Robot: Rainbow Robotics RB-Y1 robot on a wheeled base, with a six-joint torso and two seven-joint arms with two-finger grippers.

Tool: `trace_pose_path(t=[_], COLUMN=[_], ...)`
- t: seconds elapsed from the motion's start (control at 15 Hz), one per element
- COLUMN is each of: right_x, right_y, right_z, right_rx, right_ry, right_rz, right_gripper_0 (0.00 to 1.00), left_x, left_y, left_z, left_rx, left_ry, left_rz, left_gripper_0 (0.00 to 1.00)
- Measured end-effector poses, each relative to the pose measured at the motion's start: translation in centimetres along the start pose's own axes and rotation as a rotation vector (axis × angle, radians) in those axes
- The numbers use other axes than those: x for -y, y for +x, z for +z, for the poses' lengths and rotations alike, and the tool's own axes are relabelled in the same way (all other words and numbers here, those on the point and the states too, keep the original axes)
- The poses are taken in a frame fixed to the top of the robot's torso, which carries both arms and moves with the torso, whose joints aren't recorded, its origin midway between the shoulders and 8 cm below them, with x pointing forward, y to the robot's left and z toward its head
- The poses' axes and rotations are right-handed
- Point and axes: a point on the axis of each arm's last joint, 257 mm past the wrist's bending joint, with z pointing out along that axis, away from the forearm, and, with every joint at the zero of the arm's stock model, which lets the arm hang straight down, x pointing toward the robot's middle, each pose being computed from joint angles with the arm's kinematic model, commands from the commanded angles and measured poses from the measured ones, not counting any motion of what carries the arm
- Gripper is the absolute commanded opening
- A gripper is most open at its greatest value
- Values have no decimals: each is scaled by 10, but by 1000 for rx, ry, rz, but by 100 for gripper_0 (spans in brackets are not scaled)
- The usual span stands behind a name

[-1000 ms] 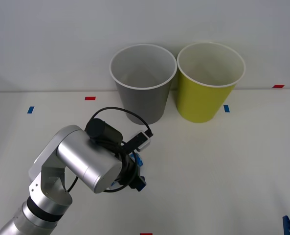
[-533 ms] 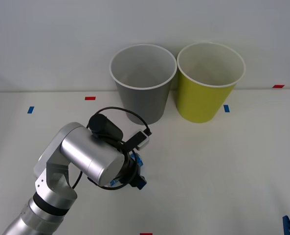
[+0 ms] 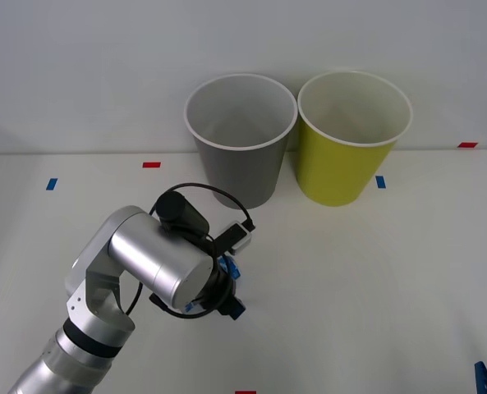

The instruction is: Put cans in the gray bin and PET bottles in the light green bin.

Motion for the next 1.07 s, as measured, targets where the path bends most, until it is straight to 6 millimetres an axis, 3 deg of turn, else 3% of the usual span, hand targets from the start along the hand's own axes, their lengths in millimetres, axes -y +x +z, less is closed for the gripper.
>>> trace_pose_path(t=[0.4, 0.47, 0.53, 0.6, 1.07], right_x=[0, 0, 0, 0, 0], right_y=[0, 0, 0, 0, 0], right_z=[0, 0, 0, 0, 0], right_rx=[0, 0, 0, 0, 0], right_ry=[0, 0, 0, 0, 0], right_rz=[0, 0, 0, 0, 0], right_gripper_0=[100, 100, 100, 100, 100], left_x=[1, 1, 2, 3, 0], left_y=[-4, -5, -5, -5, -9], left_z=[5, 5, 5, 5, 5], left_rx=[-7, -7, -7, -6, 12], left_ry=[-1, 0, 4, 7, 7], left_rz=[5, 7, 10, 14, 30], left_gripper_0=[100, 90, 60, 0, 0])
